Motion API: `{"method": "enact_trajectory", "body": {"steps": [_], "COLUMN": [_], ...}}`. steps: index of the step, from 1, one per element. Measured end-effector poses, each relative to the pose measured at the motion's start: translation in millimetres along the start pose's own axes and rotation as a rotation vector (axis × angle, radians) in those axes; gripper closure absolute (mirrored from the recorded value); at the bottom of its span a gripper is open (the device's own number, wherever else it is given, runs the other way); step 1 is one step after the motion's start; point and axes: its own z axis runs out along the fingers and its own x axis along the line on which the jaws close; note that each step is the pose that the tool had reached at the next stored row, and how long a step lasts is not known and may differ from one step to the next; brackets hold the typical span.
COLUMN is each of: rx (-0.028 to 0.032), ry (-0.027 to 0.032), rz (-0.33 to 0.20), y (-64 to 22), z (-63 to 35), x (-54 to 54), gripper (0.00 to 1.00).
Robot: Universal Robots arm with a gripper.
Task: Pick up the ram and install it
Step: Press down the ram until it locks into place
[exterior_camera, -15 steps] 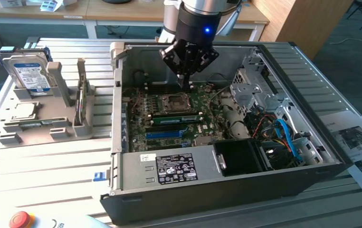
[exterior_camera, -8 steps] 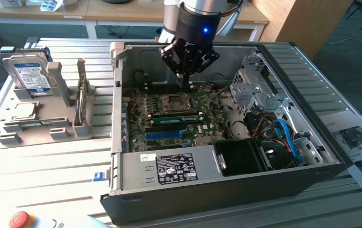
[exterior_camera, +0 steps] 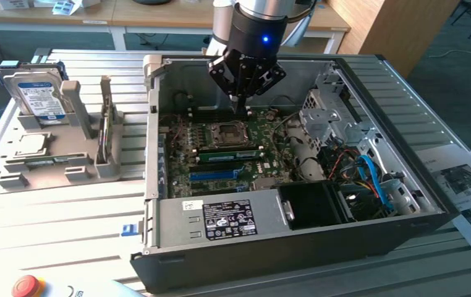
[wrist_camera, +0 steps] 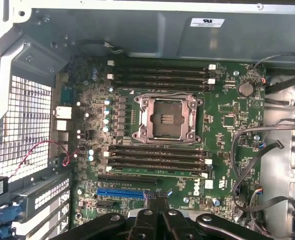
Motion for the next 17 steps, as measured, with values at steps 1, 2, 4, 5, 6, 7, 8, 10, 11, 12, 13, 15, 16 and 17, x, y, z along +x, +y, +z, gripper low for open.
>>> {"method": "enact_trajectory", "body": {"steps": [1,2,4,5,6,7,8,10,11,12,13,15,16,17], "rx": [0.0,0.0,0.0,0.0001,0.0,0.0,0.0001,0.0001,0.0002,0.0003,0.0002,0.0002,0.0002,0.0002], "ry": [0.0,-0.0001,-0.0011,-0.0017,-0.0022,-0.0026,-0.0031,-0.0052,-0.0064,-0.0074,-0.0079,-0.008,-0.008,-0.008], "rz": [0.0,0.0,0.0,0.0,0.0,0.0,0.0,0.0,0.0,0.0,0.0,0.0,0.0,0.0], "y": [0.0,0.0,0.0,0.0,0.0,0.0,0.0,0.0,0.0,0.1,0.1,0.1,0.1,0.1], "z": [0.0,0.0,0.0,0.0,0.0,0.0,0.0,0.1,0.1,0.1,0.2,0.1,0.2,0.1], "x": [0.0,0.0,0.1,0.2,0.3,0.3,0.5,1.1,1.5,1.8,2.0,2.0,2.0,2.0], "gripper": [0.9,0.9,0.9,0.9,0.9,0.9,0.9,0.9,0.9,0.9,0.9,0.9,0.9,0.9]}}
